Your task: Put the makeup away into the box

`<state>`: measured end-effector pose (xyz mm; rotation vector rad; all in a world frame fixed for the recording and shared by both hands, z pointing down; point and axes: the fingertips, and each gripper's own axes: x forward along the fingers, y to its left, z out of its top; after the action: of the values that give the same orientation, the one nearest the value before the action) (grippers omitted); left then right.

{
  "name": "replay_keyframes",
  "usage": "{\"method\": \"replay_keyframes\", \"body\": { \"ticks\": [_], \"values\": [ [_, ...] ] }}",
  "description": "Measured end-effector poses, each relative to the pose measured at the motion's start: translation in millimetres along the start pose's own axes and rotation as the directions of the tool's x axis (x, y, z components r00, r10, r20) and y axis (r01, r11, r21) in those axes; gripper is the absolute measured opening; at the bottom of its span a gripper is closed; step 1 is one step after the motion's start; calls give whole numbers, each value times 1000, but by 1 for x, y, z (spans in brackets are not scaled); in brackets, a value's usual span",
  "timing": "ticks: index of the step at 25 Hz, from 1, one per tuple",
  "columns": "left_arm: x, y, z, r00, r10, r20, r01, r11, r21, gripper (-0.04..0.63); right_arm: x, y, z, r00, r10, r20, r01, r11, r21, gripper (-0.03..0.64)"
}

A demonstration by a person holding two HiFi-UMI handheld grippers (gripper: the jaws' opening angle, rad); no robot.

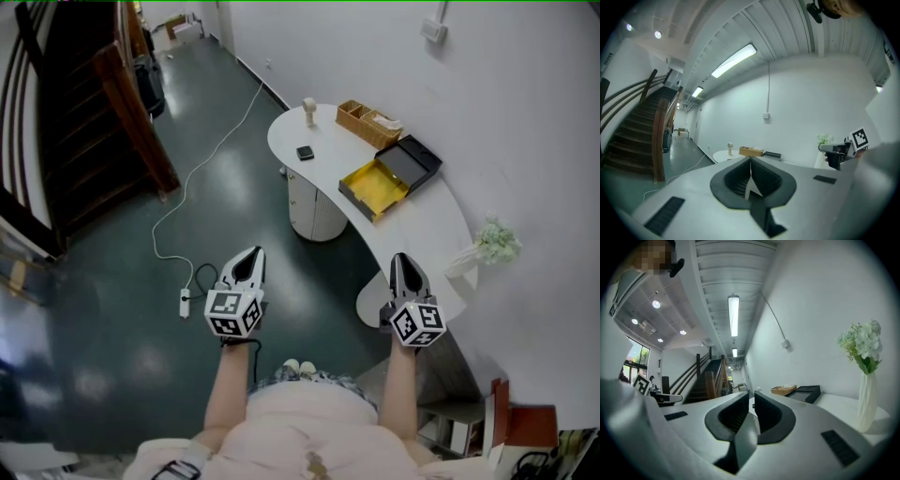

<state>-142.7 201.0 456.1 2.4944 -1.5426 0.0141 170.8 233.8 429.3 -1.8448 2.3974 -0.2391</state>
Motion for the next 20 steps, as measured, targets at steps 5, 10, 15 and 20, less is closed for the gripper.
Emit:
{"method": "replay_keyframes", "body": {
  "ticks": [5,10,15,20],
  "values": [
    [-1,0,-5,1000,2,-13,-2,1000,-3,26,2,6,7,999,20,42,-19,1000,-12,291],
    [-5,8,-10,1000,9,-28,-9,1000,-8,28,4,14,11,995,21,99,-20,1000,-13,458],
    [-6,18,-11,999,4,-37,-4,1000,-14,28,8,18,6,996,3,94,-5,1000,16,495],
    [-2,29,-9,999,-18,-39,18,1000,-10,28,13,21,3,995,-26,93,24,999,21,497]
  ]
}}
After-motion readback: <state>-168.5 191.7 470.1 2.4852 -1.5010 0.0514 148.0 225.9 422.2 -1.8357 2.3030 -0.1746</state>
